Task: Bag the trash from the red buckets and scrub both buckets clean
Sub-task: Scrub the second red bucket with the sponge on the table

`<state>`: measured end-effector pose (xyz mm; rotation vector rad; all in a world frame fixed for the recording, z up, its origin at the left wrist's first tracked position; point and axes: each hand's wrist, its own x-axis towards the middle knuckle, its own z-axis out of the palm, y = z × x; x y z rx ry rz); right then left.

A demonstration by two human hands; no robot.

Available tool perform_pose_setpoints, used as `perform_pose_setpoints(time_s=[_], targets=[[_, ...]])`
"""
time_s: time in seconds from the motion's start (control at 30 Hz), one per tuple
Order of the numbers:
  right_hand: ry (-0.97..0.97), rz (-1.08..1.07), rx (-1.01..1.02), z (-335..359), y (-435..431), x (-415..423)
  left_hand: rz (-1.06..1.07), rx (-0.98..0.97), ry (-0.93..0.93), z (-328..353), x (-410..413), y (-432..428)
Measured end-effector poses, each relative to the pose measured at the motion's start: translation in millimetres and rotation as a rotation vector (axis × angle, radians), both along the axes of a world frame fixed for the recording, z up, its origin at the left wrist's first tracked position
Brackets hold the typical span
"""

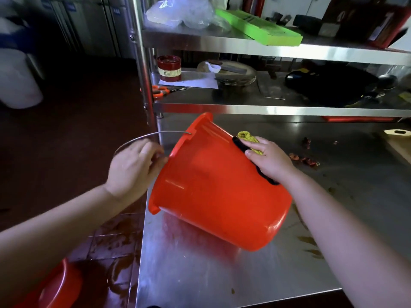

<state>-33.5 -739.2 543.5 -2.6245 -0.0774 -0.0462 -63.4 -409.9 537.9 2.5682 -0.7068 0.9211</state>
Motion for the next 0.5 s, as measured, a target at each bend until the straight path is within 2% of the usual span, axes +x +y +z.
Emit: perform_pose_setpoints(time_s=[0.13, 0.2, 0.27, 0.33, 0.43, 0.5], targets=[[0.042, -0.028, 0.074, -2.1, -3.7, 15.1, 0.066, -0.258, 0.521, -48.7, -27.5, -11.0], [0.027, -0.052, 0.052, 0.1, -1.9, 17.3, 0.07, -0.421, 0.667, -49.3, -22.1, -22.3], [-0.018, -0.093, -0.023, 3.7, 7.2, 13.0, 0.064, -0.418, 0.63, -43.6, -14.8, -30.5], [-0.146, -0.031, -0.198, 4.7, 29.4, -2.8, 0.049, -0.407, 0.624, -37.2, -8.5, -34.4], [-0.397, 0.236, -0.427, -9.1, 78.6, -42.3, 0.054, -0.414, 0.617, -28.2, -0.4, -35.2], [-0.478, 0.429, -0.497, -15.5, 93.2, -54.9, 0.055, -0.399, 0.567, -23.3, 2.7, -32.1]])
